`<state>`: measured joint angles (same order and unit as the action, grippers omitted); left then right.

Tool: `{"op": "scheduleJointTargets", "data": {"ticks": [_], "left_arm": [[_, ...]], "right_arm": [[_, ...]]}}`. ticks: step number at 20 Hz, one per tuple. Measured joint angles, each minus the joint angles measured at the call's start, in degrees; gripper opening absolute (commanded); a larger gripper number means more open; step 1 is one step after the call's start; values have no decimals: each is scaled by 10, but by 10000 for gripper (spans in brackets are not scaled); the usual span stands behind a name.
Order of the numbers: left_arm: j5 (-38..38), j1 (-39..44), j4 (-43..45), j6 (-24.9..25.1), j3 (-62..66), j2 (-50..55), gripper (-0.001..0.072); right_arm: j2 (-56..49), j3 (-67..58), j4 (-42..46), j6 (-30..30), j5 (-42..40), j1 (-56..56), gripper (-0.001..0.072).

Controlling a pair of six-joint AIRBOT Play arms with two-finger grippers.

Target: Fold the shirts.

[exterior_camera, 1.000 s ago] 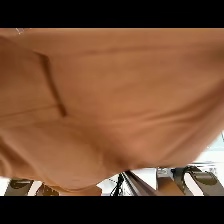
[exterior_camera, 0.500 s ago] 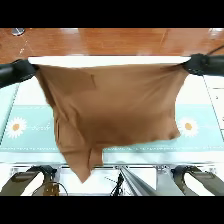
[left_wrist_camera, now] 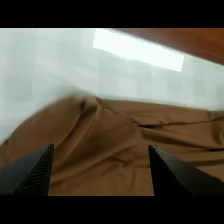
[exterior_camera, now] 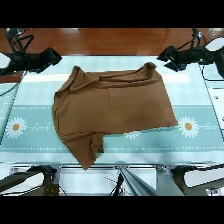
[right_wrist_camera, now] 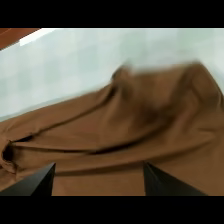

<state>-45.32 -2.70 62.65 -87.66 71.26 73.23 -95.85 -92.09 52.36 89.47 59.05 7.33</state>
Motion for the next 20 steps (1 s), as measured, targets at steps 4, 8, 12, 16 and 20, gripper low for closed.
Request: {"op": "scheduleJointTargets", "data": {"ticks": [4,8,12,16,20], "left_arm": [[-221,-117,96,-9,3,12,704],[-328,-229,106,-9,-133,-37,704],[-312,-292,23,41,-314,-125,704],[-274,-309,-66,73,-449,-177,704],[-250,-314,-123,107,-519,-191,704]], "right_arm": [[11,-9,72,-30,124,83,626],[102,132,192,-25,167,153,626],[241,377,129,-50,76,190,626],[344,544,16,-104,17,200,626],[386,604,-38,-129,6,202,626]]}}
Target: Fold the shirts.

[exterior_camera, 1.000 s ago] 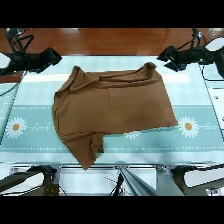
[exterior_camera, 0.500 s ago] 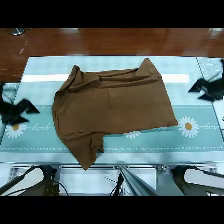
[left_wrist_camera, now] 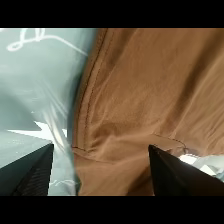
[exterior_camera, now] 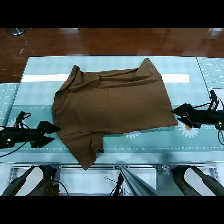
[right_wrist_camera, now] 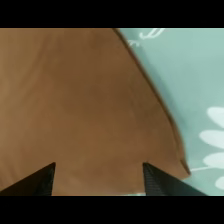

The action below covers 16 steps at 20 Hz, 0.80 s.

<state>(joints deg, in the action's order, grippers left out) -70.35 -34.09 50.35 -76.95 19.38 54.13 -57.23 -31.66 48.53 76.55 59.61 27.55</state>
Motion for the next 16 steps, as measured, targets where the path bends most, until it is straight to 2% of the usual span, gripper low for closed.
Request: {"op": "scheduleJointTargets", "data": {"ticks": [5,6,7,8,12,16], "left_arm": [[17,5,-33,18,-26,0,698],[23,12,-44,26,-33,0,612],[33,21,-50,33,-39,0,328],[59,33,-53,41,-46,0,11],[89,64,-67,62,-50,2,19],[95,73,-79,74,-45,2,19]], "right_arm": [[13,18,-25,-9,-3,1,626],[14,19,-29,-9,-6,2,626],[15,19,-29,-8,-10,5,626],[15,19,-31,-4,-16,13,626],[16,18,7,20,-23,69,627],[7,28,64,39,4,97,626]]}}
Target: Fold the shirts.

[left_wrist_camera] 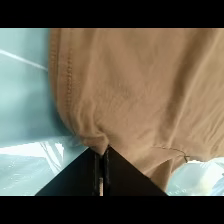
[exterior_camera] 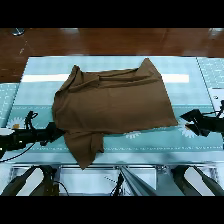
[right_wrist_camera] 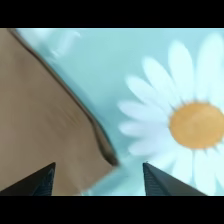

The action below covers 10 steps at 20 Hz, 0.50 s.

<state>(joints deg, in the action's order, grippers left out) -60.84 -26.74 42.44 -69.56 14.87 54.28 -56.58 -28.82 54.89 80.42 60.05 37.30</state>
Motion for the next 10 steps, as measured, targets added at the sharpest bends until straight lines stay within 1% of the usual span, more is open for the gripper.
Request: {"op": "scheduleJointTargets", "data": {"ticks": [2,10], "left_arm": [[1,2,-1,2,1,0,19],[3,3,-5,5,1,0,19]], "right_arm": [[-19,4,-7,-12,10,5,626],[-133,7,-157,-105,22,10,626]]}}
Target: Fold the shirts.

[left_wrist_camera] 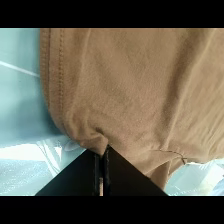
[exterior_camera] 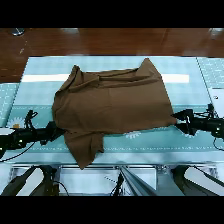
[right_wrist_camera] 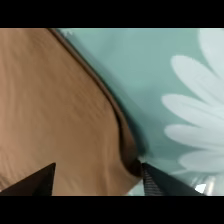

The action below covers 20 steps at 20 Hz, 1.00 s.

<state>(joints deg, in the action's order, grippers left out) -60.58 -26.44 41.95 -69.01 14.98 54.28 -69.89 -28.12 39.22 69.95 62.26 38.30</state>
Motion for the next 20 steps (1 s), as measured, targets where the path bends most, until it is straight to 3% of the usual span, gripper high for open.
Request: {"op": "scheduleJointTargets", "data": {"ticks": [2,3,5,9,12,16,20], "left_arm": [[0,0,0,0,0,0,19],[0,0,0,0,0,0,19],[0,0,0,0,0,0,20],[-9,0,-12,0,19,0,19],[-32,0,-76,23,107,-3,19],[-38,0,-190,50,319,-16,18],[-28,-10,-156,27,572,-28,18]], "right_arm": [[-17,0,-23,-16,-1,-4,602],[-23,-1,-27,-22,-7,-13,511],[-32,-10,-21,-29,-24,-42,26],[-38,-70,2,-11,-9,-113,26],[-39,-191,22,24,21,-162,26],[-39,-458,69,100,58,-207,26],[-14,-711,156,157,135,-222,27]]}}
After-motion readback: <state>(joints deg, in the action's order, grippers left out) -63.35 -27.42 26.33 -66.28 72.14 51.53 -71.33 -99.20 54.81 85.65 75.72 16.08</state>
